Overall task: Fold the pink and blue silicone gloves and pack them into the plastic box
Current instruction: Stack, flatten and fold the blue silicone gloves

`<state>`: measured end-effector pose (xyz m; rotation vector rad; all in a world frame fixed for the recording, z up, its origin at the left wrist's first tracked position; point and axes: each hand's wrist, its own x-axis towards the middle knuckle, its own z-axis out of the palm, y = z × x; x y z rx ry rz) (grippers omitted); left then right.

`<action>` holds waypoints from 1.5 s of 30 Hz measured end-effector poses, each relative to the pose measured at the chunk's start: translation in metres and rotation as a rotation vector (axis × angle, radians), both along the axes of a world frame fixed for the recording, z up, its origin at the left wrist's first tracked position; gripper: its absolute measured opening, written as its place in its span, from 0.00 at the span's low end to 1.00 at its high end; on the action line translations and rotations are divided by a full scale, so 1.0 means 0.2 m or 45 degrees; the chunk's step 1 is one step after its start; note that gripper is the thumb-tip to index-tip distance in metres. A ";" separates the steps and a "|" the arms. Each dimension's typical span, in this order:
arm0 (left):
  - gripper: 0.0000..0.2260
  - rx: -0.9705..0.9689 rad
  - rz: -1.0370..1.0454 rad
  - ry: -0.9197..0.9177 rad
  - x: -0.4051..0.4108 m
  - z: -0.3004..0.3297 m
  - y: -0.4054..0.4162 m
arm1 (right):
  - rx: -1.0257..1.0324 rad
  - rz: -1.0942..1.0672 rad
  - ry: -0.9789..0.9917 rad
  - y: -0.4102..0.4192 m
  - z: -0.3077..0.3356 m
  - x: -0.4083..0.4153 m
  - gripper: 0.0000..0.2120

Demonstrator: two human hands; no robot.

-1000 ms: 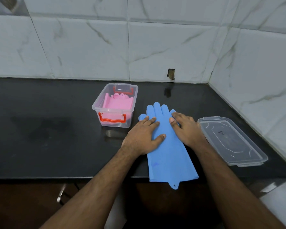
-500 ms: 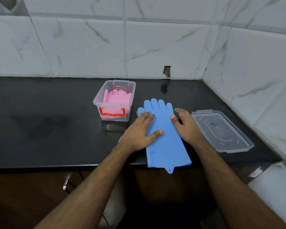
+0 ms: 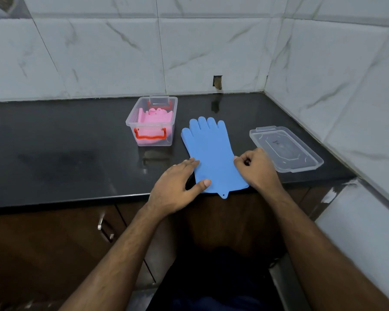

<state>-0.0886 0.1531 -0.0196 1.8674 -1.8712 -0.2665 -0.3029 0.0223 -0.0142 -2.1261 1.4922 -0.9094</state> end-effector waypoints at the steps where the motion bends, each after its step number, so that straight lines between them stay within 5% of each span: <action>1: 0.39 -0.012 0.004 -0.045 -0.01 -0.01 0.02 | -0.010 0.000 0.008 0.03 0.00 -0.01 0.17; 8: 0.49 0.019 0.027 -0.332 -0.07 -0.08 0.10 | 0.105 -0.044 -0.061 0.18 0.01 -0.04 0.22; 13: 0.39 -0.078 0.195 -0.369 -0.18 -0.17 0.12 | -0.019 -0.142 -0.045 0.34 -0.03 -0.05 0.16; 17: 0.31 -0.189 0.269 -0.201 -0.25 -0.18 0.14 | -0.043 -0.228 -0.167 0.43 -0.07 -0.06 0.13; 23: 0.18 -0.390 0.305 0.178 -0.26 -0.16 0.20 | 0.230 -0.187 -0.716 0.50 -0.09 -0.09 0.07; 31: 0.12 -0.724 0.177 0.773 -0.34 -0.08 0.23 | 0.026 0.120 -1.120 0.52 -0.05 -0.14 0.10; 40: 0.13 -0.845 0.152 0.967 -0.49 0.00 0.27 | -0.033 0.170 -0.399 0.55 -0.36 -0.12 0.22; 45: 0.13 -0.877 0.181 0.917 -0.48 0.04 0.27 | -0.213 0.135 -0.472 0.59 -0.34 -0.09 0.35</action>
